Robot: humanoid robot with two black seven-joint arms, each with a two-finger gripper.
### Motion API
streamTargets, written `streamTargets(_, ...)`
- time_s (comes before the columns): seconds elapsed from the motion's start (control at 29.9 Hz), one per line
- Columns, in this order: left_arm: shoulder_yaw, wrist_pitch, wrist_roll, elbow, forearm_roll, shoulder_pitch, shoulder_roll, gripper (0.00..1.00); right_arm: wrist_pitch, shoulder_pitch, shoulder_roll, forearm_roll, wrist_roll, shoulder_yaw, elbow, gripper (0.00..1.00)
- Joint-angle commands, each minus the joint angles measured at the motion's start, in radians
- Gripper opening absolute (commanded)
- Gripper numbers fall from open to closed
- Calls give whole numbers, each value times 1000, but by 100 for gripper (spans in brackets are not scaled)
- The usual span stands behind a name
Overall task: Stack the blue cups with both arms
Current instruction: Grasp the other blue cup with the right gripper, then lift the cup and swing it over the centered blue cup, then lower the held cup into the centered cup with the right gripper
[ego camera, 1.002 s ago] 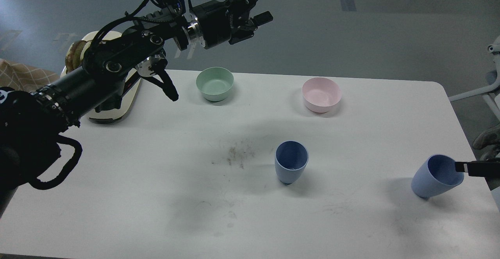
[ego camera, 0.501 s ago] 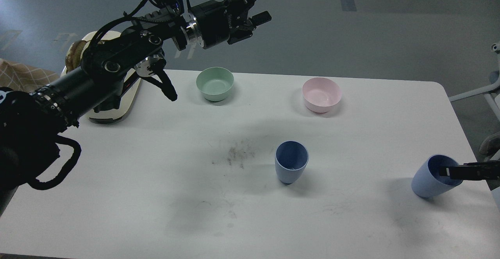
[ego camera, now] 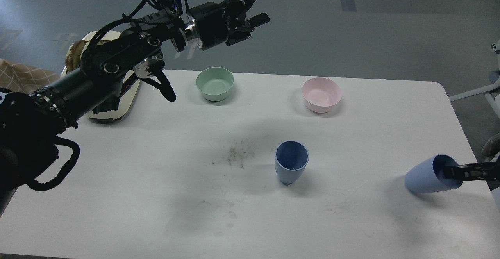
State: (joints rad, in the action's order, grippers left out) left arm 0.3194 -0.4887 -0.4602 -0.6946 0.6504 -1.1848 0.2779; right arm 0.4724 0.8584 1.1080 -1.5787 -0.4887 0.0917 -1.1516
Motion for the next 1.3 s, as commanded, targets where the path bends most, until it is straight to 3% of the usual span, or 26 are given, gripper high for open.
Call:
streamTargets(0.0, 9, 0, 2, 0, -2, 1, 0, 96, 3, 21, 41, 2, 0, 9, -46, 0)
streamTargets(0.17, 13, 0, 2, 0, 0, 1, 0, 96, 16, 204, 124, 2, 0, 11, -178, 0)
streamTargets(0.33, 12, 0, 5, 0, 1, -1, -6, 96, 16, 358, 121, 0, 0, 8, -215, 0)
streamTargets(0.67, 10, 0, 9, 3, 2, -1, 0, 96, 16, 563, -129, -11, 0, -7, -192, 0)
streamTargets(0.94, 10, 0, 9, 41, 3, -3, -13, 96, 16, 829, -381, 2, 0, -325, -183, 0)
streamTargets(1.27, 9, 0, 9, 43, 3, -3, -8, 96, 16, 922, -546, 22, 0, -469, -215, 0)
